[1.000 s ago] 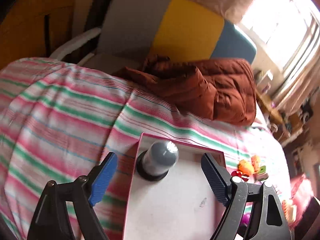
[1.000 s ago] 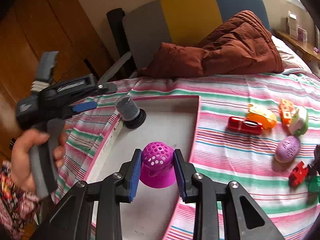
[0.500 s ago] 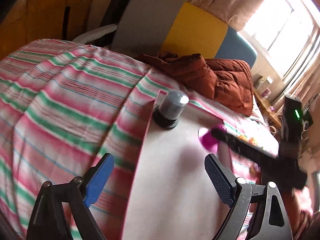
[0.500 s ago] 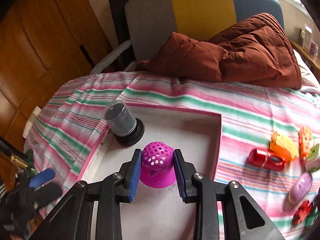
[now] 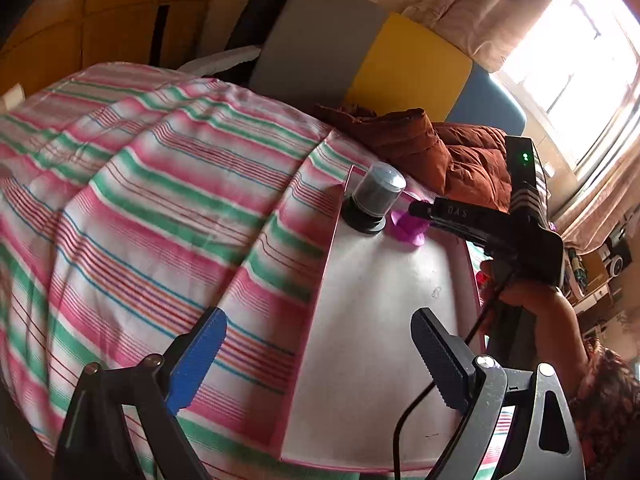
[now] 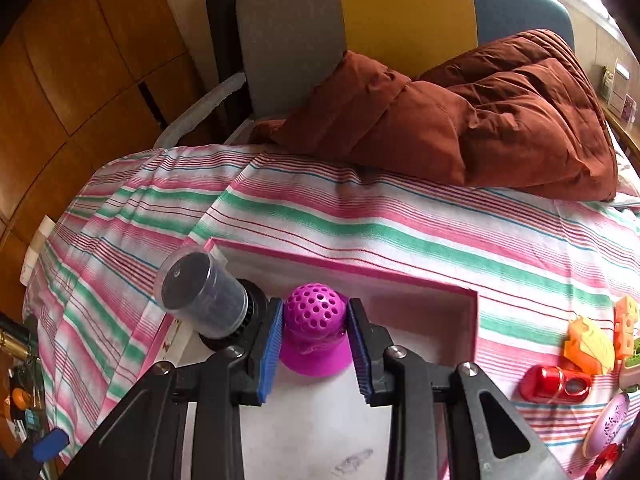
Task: Organize rigid objects
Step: 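Set the magenta toy beside the cup in the tray, open right tool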
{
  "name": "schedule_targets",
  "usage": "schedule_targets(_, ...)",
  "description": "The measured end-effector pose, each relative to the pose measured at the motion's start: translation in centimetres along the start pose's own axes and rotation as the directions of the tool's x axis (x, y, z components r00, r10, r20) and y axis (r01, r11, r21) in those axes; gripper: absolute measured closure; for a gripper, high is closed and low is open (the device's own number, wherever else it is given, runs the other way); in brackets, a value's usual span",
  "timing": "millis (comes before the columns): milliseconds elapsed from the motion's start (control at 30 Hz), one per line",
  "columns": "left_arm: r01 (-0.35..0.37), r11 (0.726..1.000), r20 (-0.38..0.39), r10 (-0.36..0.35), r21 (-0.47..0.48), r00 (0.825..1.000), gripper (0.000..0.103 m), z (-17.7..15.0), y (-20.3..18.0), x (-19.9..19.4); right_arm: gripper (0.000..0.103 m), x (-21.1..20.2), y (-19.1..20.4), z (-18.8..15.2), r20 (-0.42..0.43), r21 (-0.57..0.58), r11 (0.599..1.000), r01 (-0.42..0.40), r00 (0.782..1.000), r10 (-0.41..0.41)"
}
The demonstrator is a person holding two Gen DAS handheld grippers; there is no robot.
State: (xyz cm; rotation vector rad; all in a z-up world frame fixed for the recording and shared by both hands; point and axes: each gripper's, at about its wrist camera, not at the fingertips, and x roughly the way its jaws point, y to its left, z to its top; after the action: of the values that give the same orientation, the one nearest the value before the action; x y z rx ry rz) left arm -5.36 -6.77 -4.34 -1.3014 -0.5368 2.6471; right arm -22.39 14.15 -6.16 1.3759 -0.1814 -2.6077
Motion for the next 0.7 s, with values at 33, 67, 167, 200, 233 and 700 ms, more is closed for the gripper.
schedule_targets(33, -0.001, 1.0, 0.002, 0.001, -0.004, 1.0, 0.009, -0.1, 0.1, -0.1, 0.07, 0.1, 0.0, 0.0, -0.001, 0.006, 1.0, -0.01, 1.0, 0.01)
schedule_targets(67, -0.002, 1.0, 0.007, 0.002, -0.007, 1.0, 0.009, -0.2, 0.2, -0.2, 0.068, 0.2, 0.0, 0.0, -0.006, 0.016, 1.0, -0.015, 1.0, 0.015)
schedule_targets(167, 0.005, 1.0, 0.01, -0.005, -0.012, 1.0, 0.009, -0.3, 0.2, -0.3, 0.066, -0.7, -0.3, -0.1, 0.002, 0.047, 0.999, -0.012, 1.0, 0.012)
schedule_targets(200, 0.006, 1.0, 0.013, -0.006, -0.014, 1.0, 0.009, -0.3, 0.2, -0.4, 0.066, -1.3, -0.4, -0.3, 0.011, 0.056, 0.998, -0.029, 1.0, 0.029)
schedule_targets(233, 0.008, 1.0, 0.015, -0.007, -0.013, 1.0, 0.009, -0.4, 0.2, -0.5, 0.066, -2.0, -0.7, -0.6, 0.023, 0.064, 0.997, -0.043, 0.999, 0.041)
schedule_targets(700, 0.083, 0.994, -0.037, -0.081, 0.066, 0.996, 0.009, -2.8, -3.6, -0.5, 0.065, -11.1, -4.9, -7.9, 0.082, 0.106, 0.994, -0.011, 0.997, 0.003)
